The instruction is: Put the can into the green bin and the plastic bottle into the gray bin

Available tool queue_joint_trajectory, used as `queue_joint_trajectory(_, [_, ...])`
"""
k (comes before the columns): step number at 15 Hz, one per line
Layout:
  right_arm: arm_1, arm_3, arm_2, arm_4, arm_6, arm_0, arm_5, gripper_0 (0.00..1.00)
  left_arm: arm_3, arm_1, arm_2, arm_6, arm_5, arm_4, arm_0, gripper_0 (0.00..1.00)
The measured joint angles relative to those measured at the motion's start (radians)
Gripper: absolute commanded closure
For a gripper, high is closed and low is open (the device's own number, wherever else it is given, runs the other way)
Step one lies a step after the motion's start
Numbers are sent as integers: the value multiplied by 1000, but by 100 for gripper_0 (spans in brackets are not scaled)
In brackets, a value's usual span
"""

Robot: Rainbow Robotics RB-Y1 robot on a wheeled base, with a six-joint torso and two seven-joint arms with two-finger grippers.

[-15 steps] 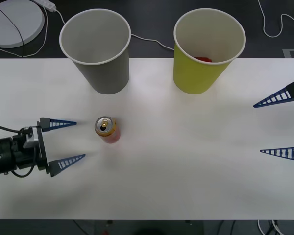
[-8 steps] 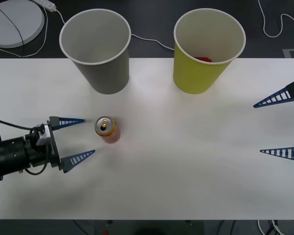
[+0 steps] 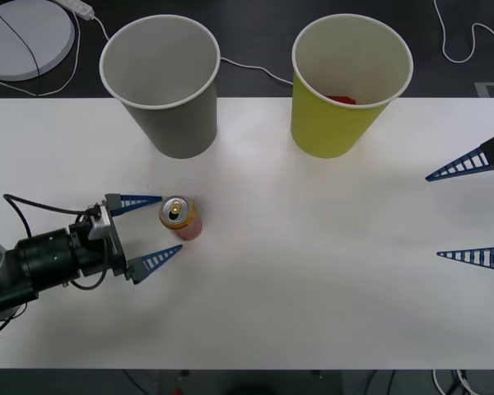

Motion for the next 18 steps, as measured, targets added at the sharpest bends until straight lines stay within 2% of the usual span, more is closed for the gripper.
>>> queue_joint_trajectory(4, [0, 0, 0, 0, 0, 0, 0, 0, 0, -45, 0, 1, 25, -22, -5, 0])
queue_joint_trajectory(18, [0, 0, 0, 0, 0, 0, 0, 0, 29, -121, 1, 4, 86, -68, -62, 0])
